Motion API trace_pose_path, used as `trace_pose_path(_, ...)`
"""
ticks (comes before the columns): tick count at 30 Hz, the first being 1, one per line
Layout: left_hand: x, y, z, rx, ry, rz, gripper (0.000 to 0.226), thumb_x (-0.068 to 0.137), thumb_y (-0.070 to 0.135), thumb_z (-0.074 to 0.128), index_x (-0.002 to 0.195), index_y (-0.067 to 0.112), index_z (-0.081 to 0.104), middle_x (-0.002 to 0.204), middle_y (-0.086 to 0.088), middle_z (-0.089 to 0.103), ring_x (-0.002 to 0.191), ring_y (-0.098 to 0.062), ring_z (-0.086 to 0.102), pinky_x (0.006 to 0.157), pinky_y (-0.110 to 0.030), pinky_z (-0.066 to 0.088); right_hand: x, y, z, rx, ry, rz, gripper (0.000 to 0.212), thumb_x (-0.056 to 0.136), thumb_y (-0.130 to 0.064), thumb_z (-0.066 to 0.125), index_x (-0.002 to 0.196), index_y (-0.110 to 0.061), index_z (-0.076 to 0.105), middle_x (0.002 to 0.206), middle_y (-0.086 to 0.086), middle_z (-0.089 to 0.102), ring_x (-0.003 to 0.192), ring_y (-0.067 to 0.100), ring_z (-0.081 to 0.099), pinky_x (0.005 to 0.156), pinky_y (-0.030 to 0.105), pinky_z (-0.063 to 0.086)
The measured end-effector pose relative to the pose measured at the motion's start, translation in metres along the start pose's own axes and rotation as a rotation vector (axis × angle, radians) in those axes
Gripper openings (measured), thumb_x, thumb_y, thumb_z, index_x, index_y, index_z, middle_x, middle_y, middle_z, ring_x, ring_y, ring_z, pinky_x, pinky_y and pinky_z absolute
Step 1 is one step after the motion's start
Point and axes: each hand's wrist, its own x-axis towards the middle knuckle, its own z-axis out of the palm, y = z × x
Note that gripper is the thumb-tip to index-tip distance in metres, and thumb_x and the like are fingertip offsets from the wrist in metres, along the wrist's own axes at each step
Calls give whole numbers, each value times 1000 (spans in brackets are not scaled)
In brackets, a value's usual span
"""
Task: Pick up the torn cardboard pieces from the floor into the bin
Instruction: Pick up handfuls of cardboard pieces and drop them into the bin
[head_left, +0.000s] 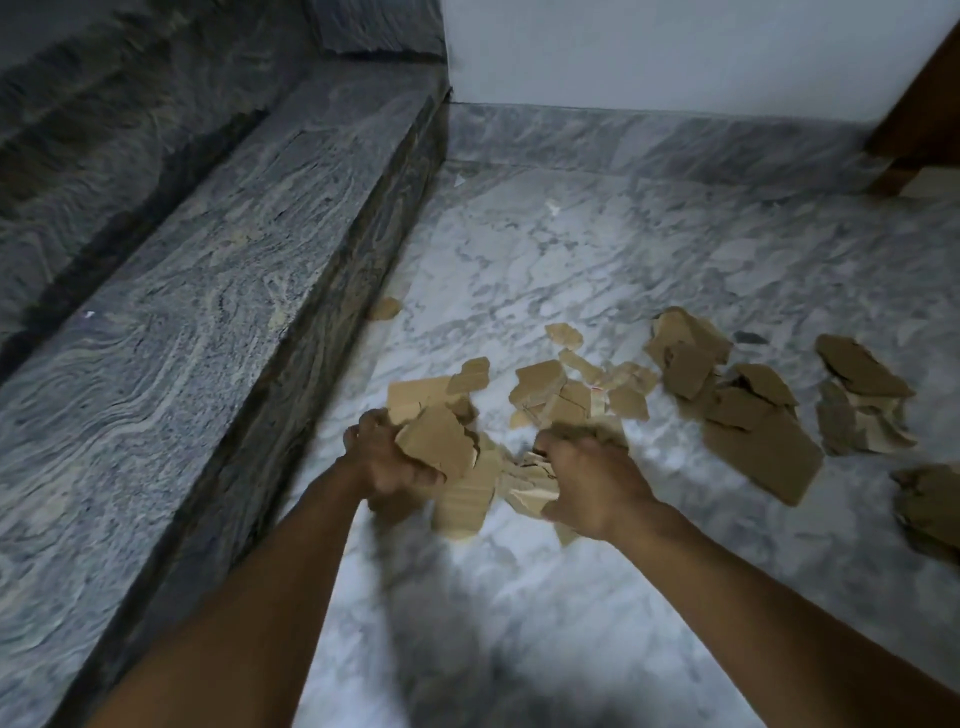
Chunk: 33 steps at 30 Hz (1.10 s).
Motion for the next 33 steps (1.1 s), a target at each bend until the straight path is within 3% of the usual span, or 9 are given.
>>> trace_pose_path(4, 2, 4, 12, 71, -19, 1, 100, 61, 66, 75, 144, 28, 35, 153, 1, 10, 137, -32, 17, 105, -45, 34, 0, -1, 12, -10, -40, 67, 38, 78, -21, 76, 115, -19, 65, 121, 6, 60, 118, 27, 52, 84, 33, 50)
trace_pose_path(7, 11, 1, 16, 105, -48, 29, 91, 42, 76, 61, 124, 37, 48, 143, -2, 24, 135, -27, 15, 95, -32, 27, 6, -2, 10, -61, -51, 67, 38, 77, -23, 77, 112, -18, 66, 118, 7, 63, 115, 27, 52, 86, 33, 49)
trace_pose_path(9, 13, 2, 17, 144, -48, 19, 95, 37, 76, 55, 122, 34, 49, 140, -6, 22, 134, -30, 14, 94, -31, 25, 7, -3, 11, -82, -53, 72, 36, 77, -22, 76, 112, -18, 66, 116, 8, 64, 115, 28, 52, 86, 34, 49)
trace_pose_path(13, 6, 11, 9, 173, -14, 52, 98, 42, 72, 70, 129, 31, 49, 135, -3, 22, 123, -31, 30, 97, -40, 38, 5, -3, 16, -62, -22, 82, 33, 78, -17, 75, 110, -18, 67, 113, 7, 66, 113, 28, 55, 80, 35, 54)
trace_pose_path(16, 6, 14, 3, 190, 6, 68, 99, 49, 63, 81, 135, 31, 43, 144, 1, 21, 129, -30, 26, 104, -43, 34, 4, -3, 17, -27, -10, 88, 33, 77, -17, 76, 109, -19, 68, 112, 6, 66, 112, 28, 57, 80, 36, 55)
trace_pose_path(20, 5, 15, -3, 237, -29, 81, 88, 46, 66, 80, 121, 31, 53, 126, -1, 33, 123, -27, 35, 100, -40, 40, 4, -2, 20, -5, 7, 107, 34, 76, -16, 76, 109, -20, 69, 111, 6, 67, 107, 28, 61, 74, 35, 55)
trace_pose_path(25, -8, 13, -11, -2, -18, 106, 60, 48, 54, 79, 97, 24, 64, 97, 4, 62, 94, -18, 64, 72, -28, 50, 1, -6, 20, 3, 46, 145, 35, 73, -15, 76, 106, -21, 70, 109, 5, 68, 106, 27, 63, 77, 36, 57)
trace_pose_path(28, -23, 3, -20, -278, 37, 83, 58, 55, 42, 87, 107, 28, 67, 99, 9, 70, 96, -16, 64, 79, -25, 48, 2, -4, 17, 76, 10, 234, 40, 70, -23, 82, 109, -22, 70, 114, 5, 66, 104, 26, 65, 77, 33, 56)
trace_pose_path(33, -56, -14, -23, -614, 202, 45, 68, 71, 13, 86, 131, 19, 54, 108, 3, 61, 99, -14, 55, 86, -22, 38, 15, -2, -13, 739, -98, 448, 85, 56, -38, 97, 128, -16, 59, 121, 2, 63, 112, 22, 61, 75, 27, 46)
